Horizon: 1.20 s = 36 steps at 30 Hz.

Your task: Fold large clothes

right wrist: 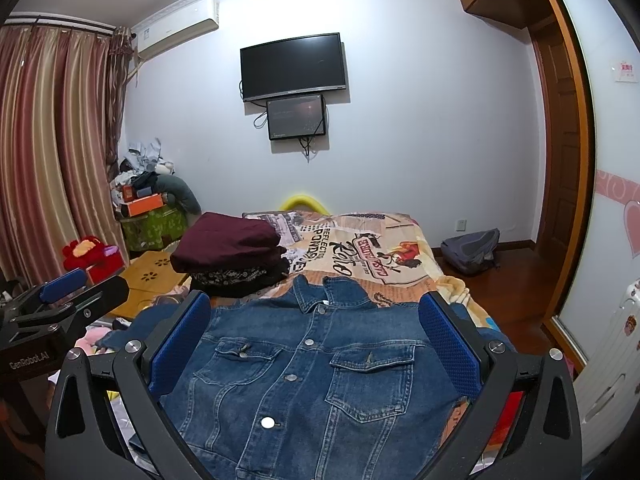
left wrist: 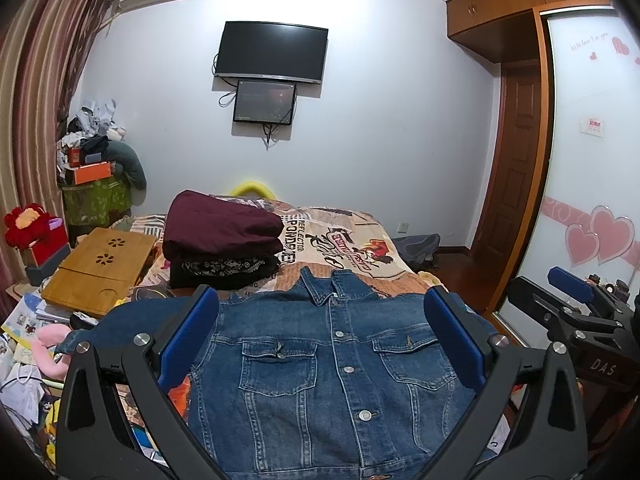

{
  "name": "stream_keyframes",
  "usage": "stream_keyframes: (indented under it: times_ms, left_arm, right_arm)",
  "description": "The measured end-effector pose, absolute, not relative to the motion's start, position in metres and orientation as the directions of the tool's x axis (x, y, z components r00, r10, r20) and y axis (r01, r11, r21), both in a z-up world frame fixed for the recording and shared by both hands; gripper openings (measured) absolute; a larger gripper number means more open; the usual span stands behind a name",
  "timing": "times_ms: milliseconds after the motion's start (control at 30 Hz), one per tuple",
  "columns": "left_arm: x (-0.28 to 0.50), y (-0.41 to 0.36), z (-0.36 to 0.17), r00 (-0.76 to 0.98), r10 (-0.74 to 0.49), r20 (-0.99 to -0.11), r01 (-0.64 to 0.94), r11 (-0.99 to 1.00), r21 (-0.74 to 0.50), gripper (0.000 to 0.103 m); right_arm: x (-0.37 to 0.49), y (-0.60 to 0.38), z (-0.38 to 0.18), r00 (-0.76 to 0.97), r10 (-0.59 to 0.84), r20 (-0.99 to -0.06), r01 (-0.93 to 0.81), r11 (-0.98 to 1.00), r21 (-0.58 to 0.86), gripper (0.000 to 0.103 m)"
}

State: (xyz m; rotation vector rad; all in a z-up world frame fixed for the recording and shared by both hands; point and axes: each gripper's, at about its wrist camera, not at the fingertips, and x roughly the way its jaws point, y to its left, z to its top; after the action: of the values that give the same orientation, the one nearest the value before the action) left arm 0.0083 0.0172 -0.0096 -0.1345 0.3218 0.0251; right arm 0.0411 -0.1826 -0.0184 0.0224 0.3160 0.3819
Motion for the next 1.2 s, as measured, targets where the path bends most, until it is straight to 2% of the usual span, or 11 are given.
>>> stream_keyframes:
  times_ms: [1200]
  left_arm:
    - [0.0066,0.0152,-0.0068,0.946,0.02,-0.324,-0.062,0.991,-0.121,0.103]
  right_arm:
    - [0.0417,-0.1772,-0.0216,0.873,0.379,-0.307,-0.372,0.924,0.084,0.103]
